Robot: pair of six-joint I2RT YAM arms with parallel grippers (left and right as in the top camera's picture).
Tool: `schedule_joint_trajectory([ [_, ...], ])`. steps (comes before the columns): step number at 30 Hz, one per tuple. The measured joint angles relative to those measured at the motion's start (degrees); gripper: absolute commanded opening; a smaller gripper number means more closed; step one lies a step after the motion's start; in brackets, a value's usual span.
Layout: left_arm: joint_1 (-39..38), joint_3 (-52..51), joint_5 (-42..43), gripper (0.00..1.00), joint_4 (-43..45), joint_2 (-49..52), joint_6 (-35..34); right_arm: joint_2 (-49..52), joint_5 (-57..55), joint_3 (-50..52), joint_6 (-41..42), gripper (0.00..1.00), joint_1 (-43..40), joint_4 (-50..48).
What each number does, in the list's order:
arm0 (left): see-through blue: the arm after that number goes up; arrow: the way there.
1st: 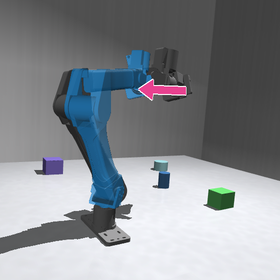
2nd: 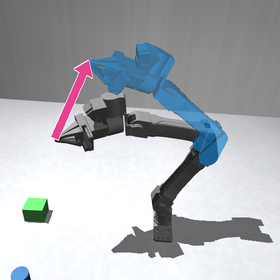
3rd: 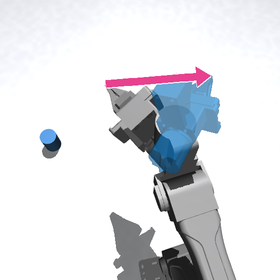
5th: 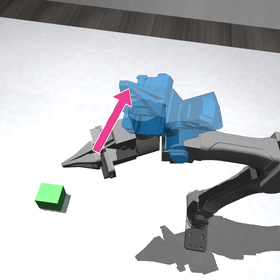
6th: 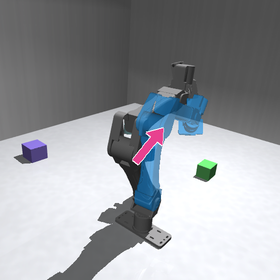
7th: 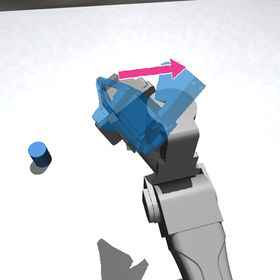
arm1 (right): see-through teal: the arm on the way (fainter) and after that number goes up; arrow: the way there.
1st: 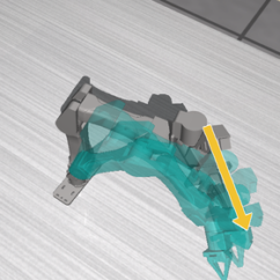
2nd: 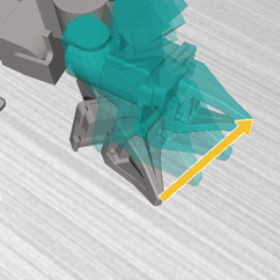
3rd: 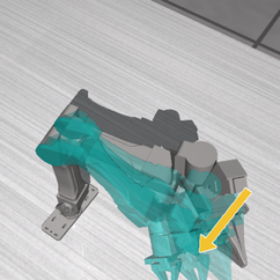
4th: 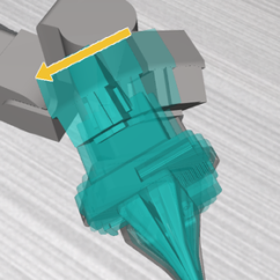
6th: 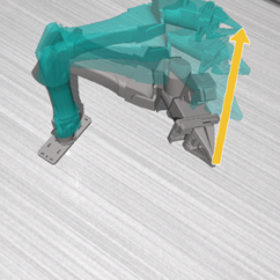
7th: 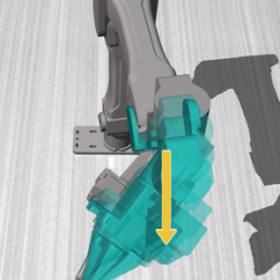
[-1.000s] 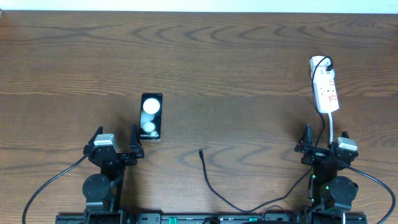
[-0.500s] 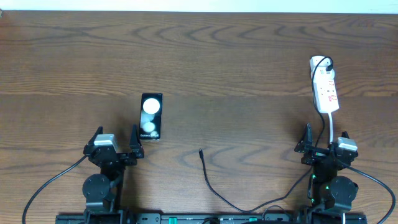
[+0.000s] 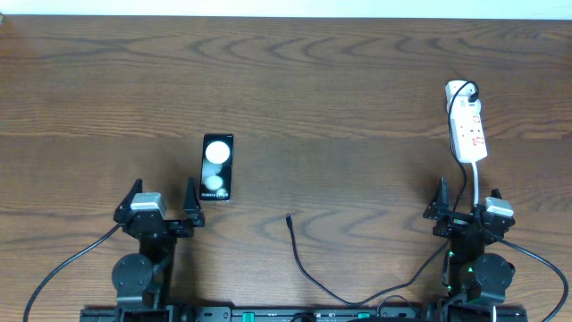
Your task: Plug charger to phone and switch on socket
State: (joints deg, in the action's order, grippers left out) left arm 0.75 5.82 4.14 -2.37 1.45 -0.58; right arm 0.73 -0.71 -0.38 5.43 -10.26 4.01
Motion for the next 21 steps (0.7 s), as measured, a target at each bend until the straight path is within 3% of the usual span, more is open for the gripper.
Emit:
schedule_joint_trajectory([
  [8,0.0,7.0,0.0,0.94,-0.1,10.5,3.2,0.0,-0.2,0.0,0.0,0.99,0.0,0.0],
  [16,0.0,21.7,0.0,0.94,-1.4,31.1,5.4,0.0,-0.2,0.0,0.0,0.99,0.0,0.0],
  [21,0.0,33.6,0.0,0.94,-7.5,46.4,6.5,0.0,-0.2,0.0,0.0,0.99,0.0,0.0],
])
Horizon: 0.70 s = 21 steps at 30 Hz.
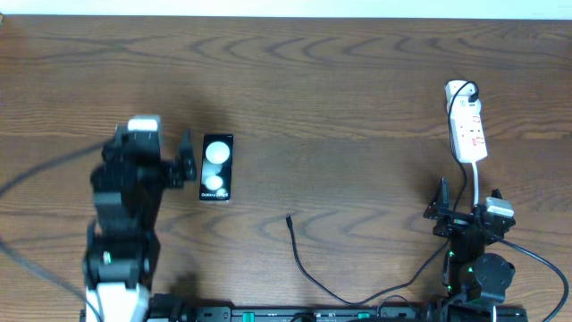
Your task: Plug charger to phone and switch on socket
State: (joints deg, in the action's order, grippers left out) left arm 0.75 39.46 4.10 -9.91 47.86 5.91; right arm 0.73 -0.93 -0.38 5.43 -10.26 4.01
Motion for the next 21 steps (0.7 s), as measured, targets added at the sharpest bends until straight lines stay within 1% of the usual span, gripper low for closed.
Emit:
schedule_joint_trajectory([
  [3,0.0,8.5,0.0,0.94,-6.5,9.2,0.4,0.0,0.0,0.0,0.0,0.99,0.0,0.0],
  [9,0.0,29.1,0.0,0.94,-22.2,27.7,0.4,0.0,0.0,0.0,0.0,0.99,0.0,0.0],
  [13,0.0,42.8,0.0,0.94,-34.7,39.0,0.6,0.0,0.0,0.0,0.0,0.99,0.0,0.0],
  [16,0.0,48.1,0.0,0.94,-39.3,44.8,1.1,0.0,-0.1,0.0,0.0,0.99,0.0,0.0],
  [21,0.0,49.0,0.0,0.94,-40.9,50.3,1.6,0.0,-0.1,0.0,0.0,0.99,0.0,0.0],
])
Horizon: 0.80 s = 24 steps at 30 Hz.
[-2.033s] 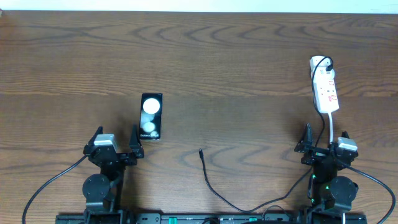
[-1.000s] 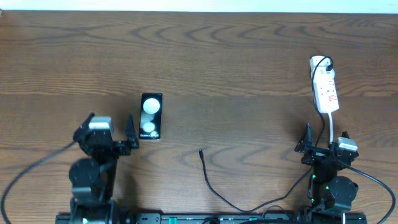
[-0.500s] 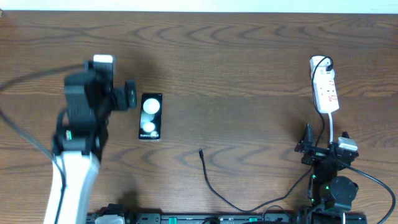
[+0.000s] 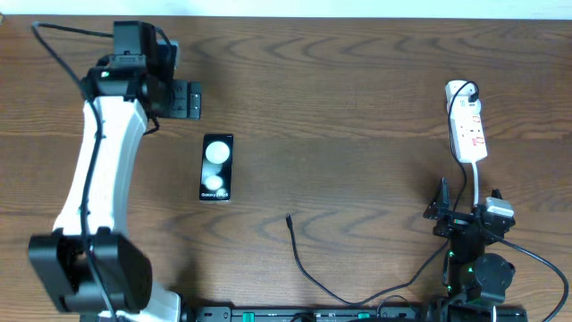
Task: Plug charger to phone and switch on socket
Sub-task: 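Move the left gripper over the black phone and lower toward it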
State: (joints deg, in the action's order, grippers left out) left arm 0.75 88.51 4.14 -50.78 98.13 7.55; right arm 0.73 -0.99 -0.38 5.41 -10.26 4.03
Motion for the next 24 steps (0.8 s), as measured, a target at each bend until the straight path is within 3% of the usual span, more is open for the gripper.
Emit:
schedule_joint_trajectory([
  [1,0.0,0.0,0.0,0.94,-0.2,0.6,0.0,0.0,0.0,0.0,0.0,0.99,0.0,0.0],
  [2,0.0,0.0,0.0,0.75,-0.5,1.1,0.0,0.0,0.0,0.0,0.0,0.99,0.0,0.0],
  [3,0.0,0.0,0.0,0.4,-0.7,1.4,0.0,0.0,0.0,0.0,0.0,0.99,0.0,0.0],
  [4,0.0,0.0,0.0,0.21,-0.9,1.5,0.0,0.0,0.0,0.0,0.0,0.99,0.0,0.0],
  [5,0.0,0.0,0.0,0.19,-1.0,1.5,0.0,0.0,0.0,0.0,0.0,0.99,0.0,0.0],
  [6,0.0,0.0,0.0,0.38,-1.0,1.5,0.0,0.0,0.0,0.0,0.0,0.99,0.0,0.0],
  [7,0.0,0.0,0.0,0.81,-1.0,1.5,0.0,0.0,0.0,0.0,0.0,0.99,0.0,0.0],
  [8,0.0,0.0,0.1,0.99,-1.1,1.5,0.0,0.0,0.0,0.0,0.0,0.99,0.0,0.0],
  [24,-2.8,0.0,3.5,0.99,-6.8,1.8,-4.8,0.0,0.0,0.0,0.0,0.99,0.0,0.0],
])
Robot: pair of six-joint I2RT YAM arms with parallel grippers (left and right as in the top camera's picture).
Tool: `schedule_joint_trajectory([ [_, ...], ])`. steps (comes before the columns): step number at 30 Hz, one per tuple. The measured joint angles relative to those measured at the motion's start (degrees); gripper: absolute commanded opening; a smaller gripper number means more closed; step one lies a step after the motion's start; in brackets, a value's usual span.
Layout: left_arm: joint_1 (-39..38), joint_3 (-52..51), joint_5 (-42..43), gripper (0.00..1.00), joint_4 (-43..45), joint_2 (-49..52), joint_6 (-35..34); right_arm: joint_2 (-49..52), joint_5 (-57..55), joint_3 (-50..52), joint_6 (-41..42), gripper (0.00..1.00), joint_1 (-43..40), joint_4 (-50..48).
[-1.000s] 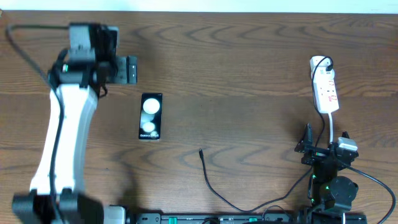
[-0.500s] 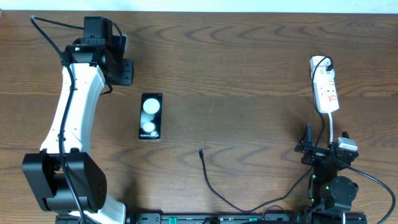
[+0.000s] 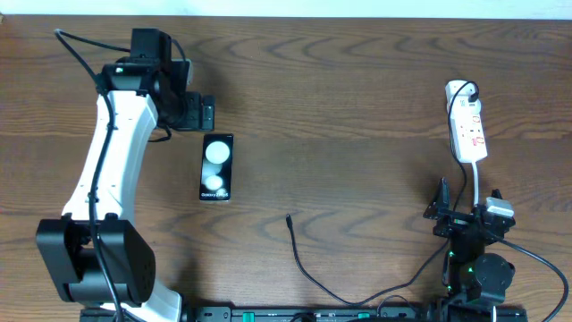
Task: Plug charger to phone and switch on socket
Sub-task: 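Move the left gripper over the black phone and lower toward it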
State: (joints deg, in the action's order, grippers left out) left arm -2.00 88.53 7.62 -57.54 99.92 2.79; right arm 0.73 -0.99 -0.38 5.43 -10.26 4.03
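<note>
The black phone (image 3: 217, 167) lies flat left of centre, its long side running front to back. Stretched out from the front left, the left arm holds my left gripper (image 3: 207, 114) just behind the phone's far end, open and empty. A black charger cable (image 3: 304, 264) snakes over the front of the table, its free tip (image 3: 288, 217) lying right of the phone. At the far right rests the white socket strip (image 3: 466, 130), with a plug (image 3: 461, 89) in its far end. My right gripper (image 3: 466, 192) stands parked near the front right, open.
The table (image 3: 340, 80) is dark wood. The strip's white lead (image 3: 477, 179) passes down beside the parked right arm. The left arm's own cable (image 3: 76, 49) loops over the back left corner.
My left gripper has moved right and toward the front, from the back left to just behind the phone's far end. Phone, cable and right arm have not moved.
Both arms were parked at the front edge. Then the left arm was raised with its gripper beside the phone's left side. Then it reached well past the phone at the back left. Now the gripper hangs close behind the phone.
</note>
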Motion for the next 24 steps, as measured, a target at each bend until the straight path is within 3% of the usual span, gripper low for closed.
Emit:
schedule_joint_trajectory([
  [15,-2.2,-0.1,-2.0,0.98,-1.3,12.9,-3.1,0.0,0.0,0.0,0.0,0.99,0.0,0.0],
  [24,-2.8,-1.6,-2.0,0.98,-1.6,15.0,-3.3,0.0,0.0,0.0,0.0,0.99,0.0,0.0],
])
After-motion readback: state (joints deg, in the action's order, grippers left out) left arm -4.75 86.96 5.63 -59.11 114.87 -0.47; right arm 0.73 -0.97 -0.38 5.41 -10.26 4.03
